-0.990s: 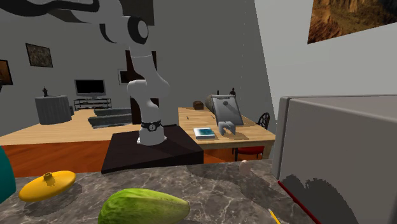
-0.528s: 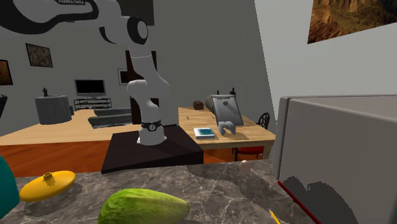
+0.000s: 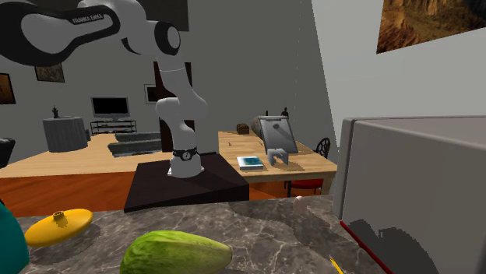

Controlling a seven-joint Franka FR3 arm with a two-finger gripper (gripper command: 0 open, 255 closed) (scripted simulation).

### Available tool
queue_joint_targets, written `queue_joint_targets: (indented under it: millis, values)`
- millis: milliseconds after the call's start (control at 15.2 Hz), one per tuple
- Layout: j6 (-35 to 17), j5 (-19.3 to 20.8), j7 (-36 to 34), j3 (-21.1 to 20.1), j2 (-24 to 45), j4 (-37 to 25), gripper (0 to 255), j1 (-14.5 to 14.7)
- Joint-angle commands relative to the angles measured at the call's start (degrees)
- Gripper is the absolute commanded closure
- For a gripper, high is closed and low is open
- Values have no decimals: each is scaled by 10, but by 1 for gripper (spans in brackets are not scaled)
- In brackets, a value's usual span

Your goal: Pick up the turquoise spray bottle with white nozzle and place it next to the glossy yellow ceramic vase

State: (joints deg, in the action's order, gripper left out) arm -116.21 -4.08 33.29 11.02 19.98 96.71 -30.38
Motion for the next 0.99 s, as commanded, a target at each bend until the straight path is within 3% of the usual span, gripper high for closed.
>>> queue_joint_targets:
  millis: [0, 726, 792, 924]
  values:
    - [-14, -1, 0, -1, 5, 9, 255, 0]
    - [-37, -4, 2, -2, 15, 22, 255, 0]
    - [-37, -4, 2, -2, 15, 22, 0, 0]
    - [-37, -4, 2, -2, 15, 22, 0, 0]
